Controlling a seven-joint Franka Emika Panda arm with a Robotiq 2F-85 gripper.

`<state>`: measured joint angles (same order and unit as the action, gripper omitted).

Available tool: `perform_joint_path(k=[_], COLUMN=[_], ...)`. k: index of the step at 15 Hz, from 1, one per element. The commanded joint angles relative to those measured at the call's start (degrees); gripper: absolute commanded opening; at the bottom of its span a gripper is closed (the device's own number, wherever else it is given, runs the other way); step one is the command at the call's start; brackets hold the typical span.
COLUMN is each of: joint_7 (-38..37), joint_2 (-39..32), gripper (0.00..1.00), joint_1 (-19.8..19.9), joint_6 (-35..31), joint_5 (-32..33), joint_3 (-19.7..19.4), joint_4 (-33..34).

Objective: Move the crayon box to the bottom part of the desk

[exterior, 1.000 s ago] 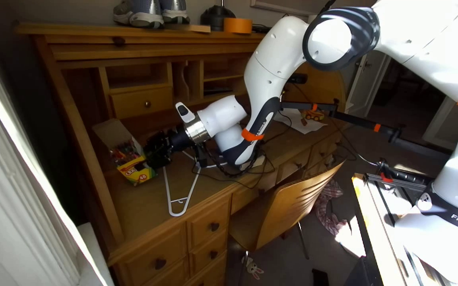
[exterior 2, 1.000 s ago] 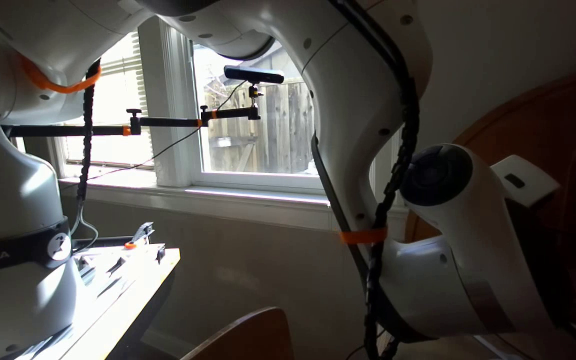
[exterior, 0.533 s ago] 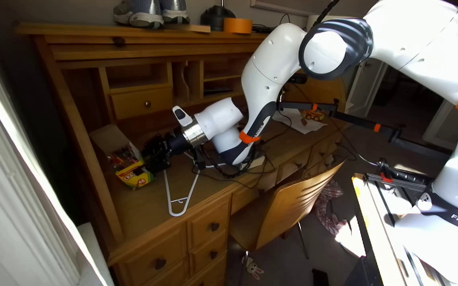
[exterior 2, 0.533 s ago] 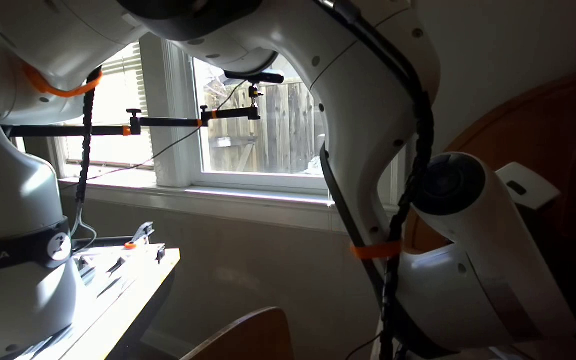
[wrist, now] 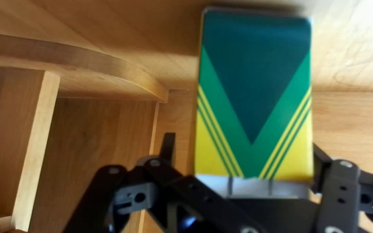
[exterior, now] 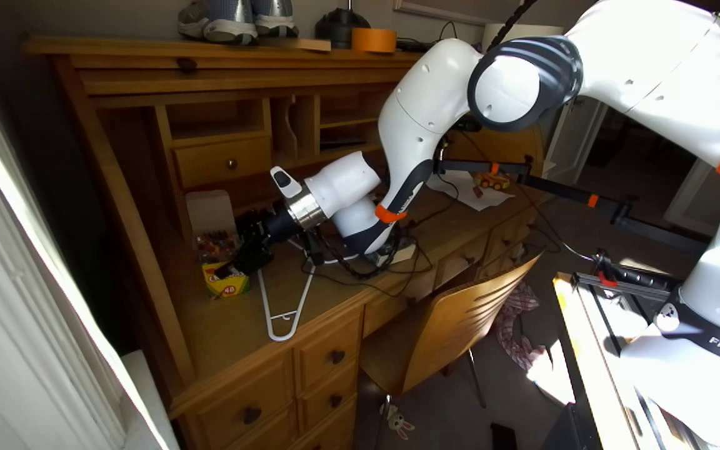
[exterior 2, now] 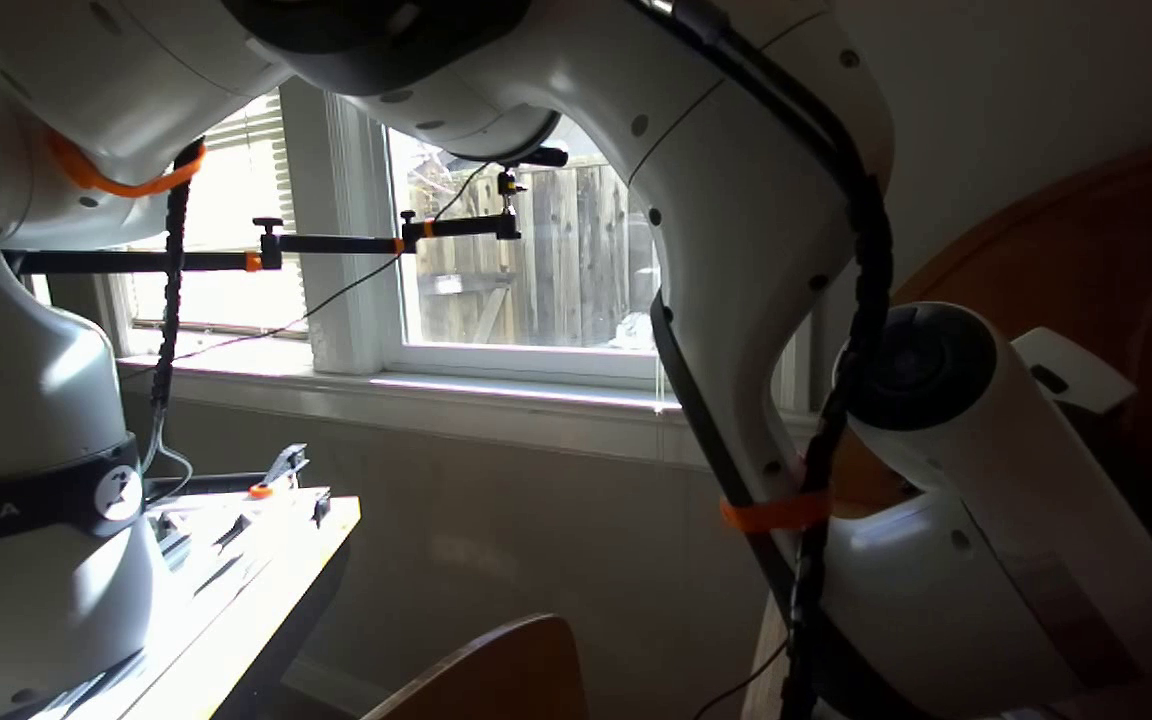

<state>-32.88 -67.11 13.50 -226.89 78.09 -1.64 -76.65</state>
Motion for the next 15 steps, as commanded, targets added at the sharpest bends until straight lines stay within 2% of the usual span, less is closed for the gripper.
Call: perform_joint_path(k=[1,7,10,15], joint_7=[-3.23,-2.45,-1.85,-7.36], joint_2=[-0.54,4.34,9.26,19.03], gripper=[1.00,1.00,1.00,1.00], joint_1=[-0.23,-1.24,-2.13,-4.77], joint_6=[0.80,4.62,7.48,10.18], joint_5=[3.17,2.08,1.59,7.58], joint_3=[-1.47,-3.81,-4.76,-7.76], joint_4=[2.12,-3.11,-7.90,-17.64])
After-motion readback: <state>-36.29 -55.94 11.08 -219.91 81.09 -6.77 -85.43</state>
